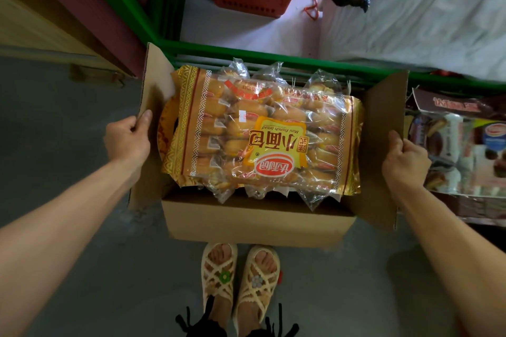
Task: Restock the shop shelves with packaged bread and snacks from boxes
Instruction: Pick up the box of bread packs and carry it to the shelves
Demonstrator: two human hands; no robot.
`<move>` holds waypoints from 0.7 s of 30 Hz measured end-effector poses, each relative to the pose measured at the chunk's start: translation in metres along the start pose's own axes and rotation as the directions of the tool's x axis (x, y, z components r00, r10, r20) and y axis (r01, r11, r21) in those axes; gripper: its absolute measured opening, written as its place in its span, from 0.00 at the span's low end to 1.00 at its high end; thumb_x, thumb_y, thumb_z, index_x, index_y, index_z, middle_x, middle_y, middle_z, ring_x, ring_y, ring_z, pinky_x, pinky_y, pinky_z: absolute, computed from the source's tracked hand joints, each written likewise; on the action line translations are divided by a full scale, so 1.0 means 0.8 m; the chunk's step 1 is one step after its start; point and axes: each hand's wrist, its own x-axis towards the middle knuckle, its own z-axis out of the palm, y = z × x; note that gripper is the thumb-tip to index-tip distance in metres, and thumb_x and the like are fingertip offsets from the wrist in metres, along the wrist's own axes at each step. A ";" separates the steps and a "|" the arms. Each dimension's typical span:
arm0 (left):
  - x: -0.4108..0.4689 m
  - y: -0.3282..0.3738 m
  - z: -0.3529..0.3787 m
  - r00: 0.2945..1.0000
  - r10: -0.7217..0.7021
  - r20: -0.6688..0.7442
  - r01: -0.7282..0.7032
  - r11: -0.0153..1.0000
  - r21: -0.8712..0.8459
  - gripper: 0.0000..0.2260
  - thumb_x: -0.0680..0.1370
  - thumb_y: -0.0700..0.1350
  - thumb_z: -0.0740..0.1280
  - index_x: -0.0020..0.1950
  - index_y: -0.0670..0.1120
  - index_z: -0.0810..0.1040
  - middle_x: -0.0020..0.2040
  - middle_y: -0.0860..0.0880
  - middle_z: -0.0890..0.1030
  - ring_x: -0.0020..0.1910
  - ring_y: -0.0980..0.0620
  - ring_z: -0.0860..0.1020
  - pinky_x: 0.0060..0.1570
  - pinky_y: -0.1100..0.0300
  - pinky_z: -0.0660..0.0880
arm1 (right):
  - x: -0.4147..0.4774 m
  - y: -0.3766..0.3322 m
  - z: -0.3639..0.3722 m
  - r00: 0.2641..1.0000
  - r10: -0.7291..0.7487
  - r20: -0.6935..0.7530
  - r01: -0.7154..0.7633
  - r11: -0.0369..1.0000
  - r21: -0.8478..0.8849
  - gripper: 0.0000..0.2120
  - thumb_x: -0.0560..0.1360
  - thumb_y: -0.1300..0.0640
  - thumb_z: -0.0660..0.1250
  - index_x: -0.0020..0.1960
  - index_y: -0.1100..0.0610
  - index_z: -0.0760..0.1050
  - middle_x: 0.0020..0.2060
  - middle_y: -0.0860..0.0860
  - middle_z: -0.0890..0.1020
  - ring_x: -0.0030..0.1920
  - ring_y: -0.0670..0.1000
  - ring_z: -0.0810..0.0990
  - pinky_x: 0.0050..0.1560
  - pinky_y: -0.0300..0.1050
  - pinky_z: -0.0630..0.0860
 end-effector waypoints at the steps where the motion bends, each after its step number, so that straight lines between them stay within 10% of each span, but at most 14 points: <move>1: -0.001 -0.001 -0.001 1.000 -0.001 -0.005 0.001 1.000 -0.001 0.19 0.80 0.49 0.65 0.34 0.40 0.69 0.29 0.46 0.64 0.28 0.51 0.61 0.30 0.56 0.58 | -0.003 0.000 -0.002 1.000 -0.006 -0.001 0.006 1.000 0.004 0.20 0.82 0.52 0.58 0.33 0.56 0.68 0.29 0.52 0.70 0.31 0.51 0.68 0.36 0.46 0.67; 15: -0.061 0.010 -0.123 0.992 -0.126 0.004 0.125 0.988 -0.085 0.15 0.80 0.50 0.66 0.37 0.41 0.77 0.33 0.46 0.72 0.35 0.50 0.69 0.36 0.56 0.65 | -0.106 -0.060 -0.066 0.999 -0.023 0.032 0.024 0.999 -0.023 0.12 0.82 0.52 0.59 0.44 0.57 0.75 0.39 0.56 0.77 0.44 0.54 0.75 0.51 0.49 0.70; 21: -0.119 0.054 -0.249 0.991 -0.129 -0.039 0.124 0.985 -0.122 0.13 0.79 0.49 0.67 0.35 0.47 0.77 0.33 0.48 0.74 0.38 0.49 0.71 0.39 0.55 0.67 | -0.183 -0.123 -0.131 0.993 -0.113 0.040 0.115 0.990 -0.077 0.22 0.82 0.51 0.58 0.32 0.59 0.69 0.34 0.61 0.75 0.40 0.61 0.76 0.45 0.54 0.71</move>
